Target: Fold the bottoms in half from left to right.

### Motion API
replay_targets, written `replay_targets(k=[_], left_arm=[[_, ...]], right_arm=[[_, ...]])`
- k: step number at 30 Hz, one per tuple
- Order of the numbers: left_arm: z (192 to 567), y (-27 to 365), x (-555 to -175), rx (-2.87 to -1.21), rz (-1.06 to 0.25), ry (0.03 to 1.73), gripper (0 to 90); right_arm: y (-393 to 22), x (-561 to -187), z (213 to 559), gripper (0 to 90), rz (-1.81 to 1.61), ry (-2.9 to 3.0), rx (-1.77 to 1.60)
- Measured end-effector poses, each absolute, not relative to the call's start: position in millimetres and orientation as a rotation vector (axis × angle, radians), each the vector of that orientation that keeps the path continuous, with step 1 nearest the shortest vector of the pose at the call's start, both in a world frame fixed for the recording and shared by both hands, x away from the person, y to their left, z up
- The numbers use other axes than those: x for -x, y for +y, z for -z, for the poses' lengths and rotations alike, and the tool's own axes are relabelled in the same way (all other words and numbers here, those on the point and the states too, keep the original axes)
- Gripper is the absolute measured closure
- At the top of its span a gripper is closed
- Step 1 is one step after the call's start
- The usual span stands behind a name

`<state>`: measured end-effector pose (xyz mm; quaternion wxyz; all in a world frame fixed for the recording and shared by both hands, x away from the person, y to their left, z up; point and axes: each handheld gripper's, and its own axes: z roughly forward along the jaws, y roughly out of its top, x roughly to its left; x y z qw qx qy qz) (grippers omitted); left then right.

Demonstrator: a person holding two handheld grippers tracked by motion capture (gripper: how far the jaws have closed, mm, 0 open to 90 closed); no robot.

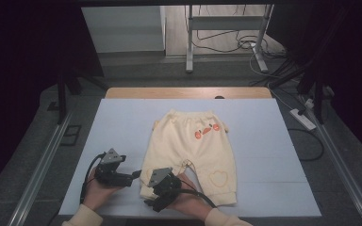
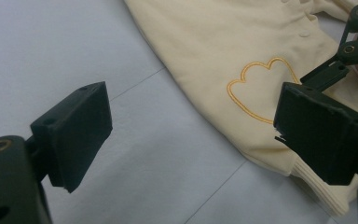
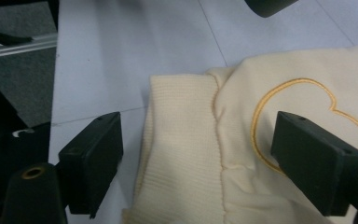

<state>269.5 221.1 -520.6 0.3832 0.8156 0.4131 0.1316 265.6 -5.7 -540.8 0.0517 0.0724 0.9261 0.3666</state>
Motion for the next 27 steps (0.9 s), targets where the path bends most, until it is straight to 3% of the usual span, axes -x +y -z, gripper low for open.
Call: replay_targets(k=[7,12,14,20,27], left_arm=[[520.7,221.0,-269.3,-2.08,-0.335,1.049,11.0],[520.5,220.5,-269.4,-2.082,-0.335,1.044,11.0],[519.8,220.4,-269.3,-2.075,-0.335,1.045,11.0],[518.9,219.9,-270.9,-2.072,-0.335,1.044,11.0],[514.5,214.4,-279.7,-2.059,-0.333,1.043,11.1]], right_arm=[[-7.5,-266.5,539.6,28.1,-1.112,2.795,-0.239],[-11.4,-267.8,535.3,47.4,-1.086,2.789,-0.208],[-13.6,-266.4,532.5,64.6,-1.069,2.77,-0.184],[-17.0,-266.0,528.0,74.6,-1.093,2.771,-0.21],[-23.7,-270.1,523.0,76.3,-1.172,2.781,-0.251]])
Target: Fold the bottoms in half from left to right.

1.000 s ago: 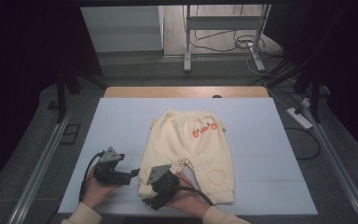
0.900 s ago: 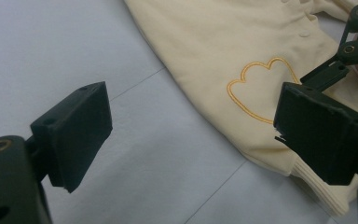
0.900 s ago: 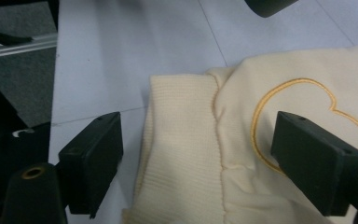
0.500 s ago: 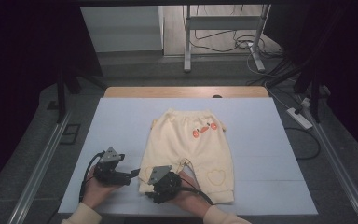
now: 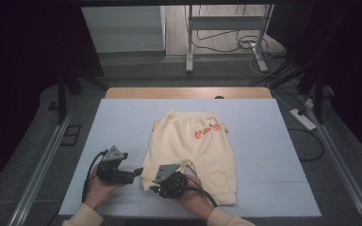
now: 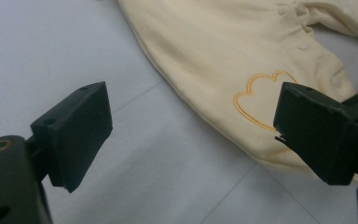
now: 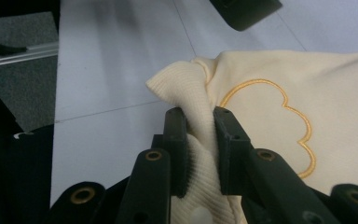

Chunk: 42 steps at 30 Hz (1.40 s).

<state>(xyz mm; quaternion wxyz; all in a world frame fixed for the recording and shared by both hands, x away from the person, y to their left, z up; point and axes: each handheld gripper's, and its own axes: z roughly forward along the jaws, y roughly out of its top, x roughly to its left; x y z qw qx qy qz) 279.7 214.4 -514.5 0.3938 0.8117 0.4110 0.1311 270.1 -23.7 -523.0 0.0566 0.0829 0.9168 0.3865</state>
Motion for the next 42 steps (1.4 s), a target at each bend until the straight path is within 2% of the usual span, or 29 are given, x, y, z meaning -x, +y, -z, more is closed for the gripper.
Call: replay_targets(k=[26,42], left_arm=[[500.8,193.9,-346.0,-2.038,-0.3,1.094,16.2],[503.9,187.7,-371.1,-2.062,-0.297,1.095,18.4]], right_arm=[[-31.2,-273.4,517.5,76.4,-1.263,2.791,-0.265],[-32.1,-272.6,517.9,76.3,-1.265,2.796,-0.271]])
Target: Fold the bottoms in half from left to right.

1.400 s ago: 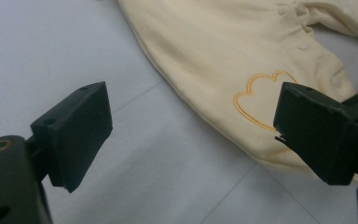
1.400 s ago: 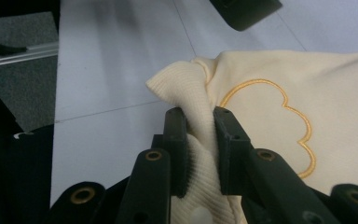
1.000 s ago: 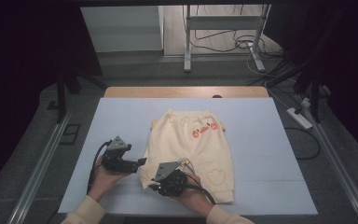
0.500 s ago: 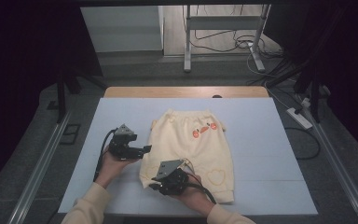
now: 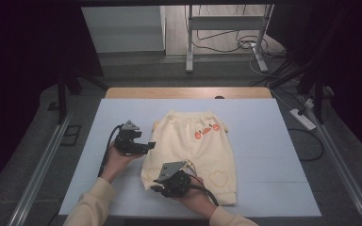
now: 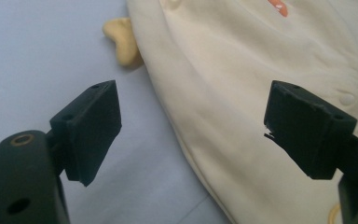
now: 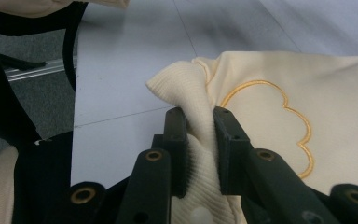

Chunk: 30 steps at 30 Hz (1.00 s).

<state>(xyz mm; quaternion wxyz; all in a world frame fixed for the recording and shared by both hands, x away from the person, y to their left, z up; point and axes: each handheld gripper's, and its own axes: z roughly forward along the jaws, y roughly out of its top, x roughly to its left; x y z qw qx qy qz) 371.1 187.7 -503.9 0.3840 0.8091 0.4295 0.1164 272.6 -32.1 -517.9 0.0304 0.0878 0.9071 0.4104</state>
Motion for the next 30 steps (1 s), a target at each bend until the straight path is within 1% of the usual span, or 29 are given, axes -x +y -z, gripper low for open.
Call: replay_targets(k=[18,24,30], left_arm=[[507.3,177.0,-412.6,-2.069,-0.311,1.111,23.2],[508.8,173.3,-423.3,-2.077,-0.311,1.115,23.4],[517.8,166.7,-433.7,-2.108,-0.296,1.114,24.5]], right_arm=[[-34.5,-271.9,516.5,76.3,-1.294,2.798,-0.273],[-34.4,-271.3,516.5,76.4,-1.29,2.8,-0.268],[-35.9,-271.1,515.3,76.3,-1.302,2.796,-0.269]])
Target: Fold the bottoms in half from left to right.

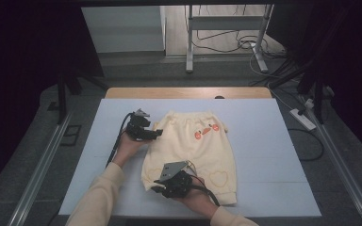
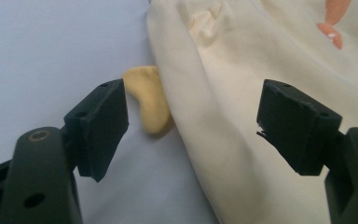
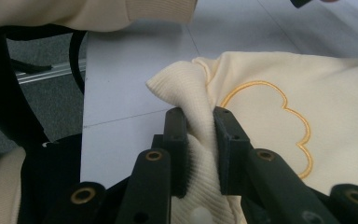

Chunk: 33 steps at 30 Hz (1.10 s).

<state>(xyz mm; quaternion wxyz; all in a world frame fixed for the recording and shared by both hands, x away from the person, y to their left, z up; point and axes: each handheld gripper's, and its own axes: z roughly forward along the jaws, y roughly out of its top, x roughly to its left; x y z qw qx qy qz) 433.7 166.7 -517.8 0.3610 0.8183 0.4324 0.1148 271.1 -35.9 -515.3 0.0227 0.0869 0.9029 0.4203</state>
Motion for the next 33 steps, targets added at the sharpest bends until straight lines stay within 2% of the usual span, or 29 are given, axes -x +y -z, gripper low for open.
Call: replay_targets(k=[16,28,30,33], left_arm=[[538.1,161.3,-448.6,-2.169,-0.25,1.128,23.5],[538.5,157.3,-448.2,-2.18,-0.253,1.124,22.9],[537.7,154.9,-447.0,-2.186,-0.253,1.112,26.7],[536.3,152.0,-445.1,-2.184,-0.24,1.097,40.5]], right_arm=[[-34.6,-270.8,516.7,76.3,-1.284,2.806,-0.259],[-34.3,-270.7,518.2,76.3,-1.275,2.808,-0.255],[-34.3,-270.6,518.3,76.3,-1.277,2.808,-0.256],[-34.3,-270.7,518.5,76.3,-1.276,2.81,-0.256]])
